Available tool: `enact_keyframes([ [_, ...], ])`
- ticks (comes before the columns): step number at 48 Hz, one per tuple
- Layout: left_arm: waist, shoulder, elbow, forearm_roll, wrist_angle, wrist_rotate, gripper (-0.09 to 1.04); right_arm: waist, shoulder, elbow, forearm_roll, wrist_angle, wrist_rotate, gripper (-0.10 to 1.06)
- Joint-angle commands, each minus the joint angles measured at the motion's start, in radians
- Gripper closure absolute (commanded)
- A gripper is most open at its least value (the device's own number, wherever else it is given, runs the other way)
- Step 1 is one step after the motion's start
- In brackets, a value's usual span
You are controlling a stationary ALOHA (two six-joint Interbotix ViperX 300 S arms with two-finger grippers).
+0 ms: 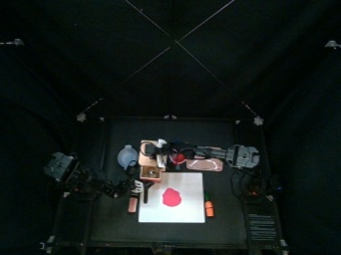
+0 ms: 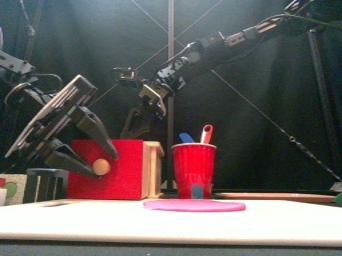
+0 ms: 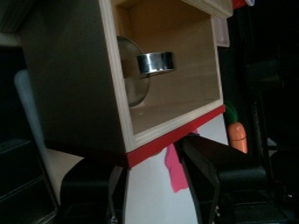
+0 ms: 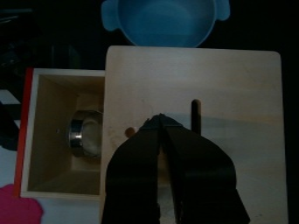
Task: Get the cutter from the drawer then cut the dough then place the extra dough in the bowl
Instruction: Place the cutter on the board
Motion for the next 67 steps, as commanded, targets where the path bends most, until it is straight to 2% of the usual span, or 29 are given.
enact_keyframes([
  [1,-0.002,-0.005,-0.008,0.005,-0.011,0.002,0.11,-0.006,0.000,0.012,-0.003,0.025,0.000,0.93],
  [19,-0.003,-0.017,-0.006,0.014,-0.009,0.002,0.08,-0.006,0.000,0.012,-0.003,0.025,0.000,0.93],
  [43,-0.069,-0.137,0.051,0.029,0.002,0.008,0.08,-0.006,0.002,0.015,-0.002,0.023,0.002,0.93],
  [50,-0.081,-0.167,0.061,0.100,-0.005,0.044,0.08,-0.006,0.002,0.015,-0.002,0.025,0.002,0.93],
  [67,-0.075,-0.238,0.072,0.396,-0.064,0.190,0.09,-0.002,0.000,0.002,-0.003,0.025,0.002,0.93],
])
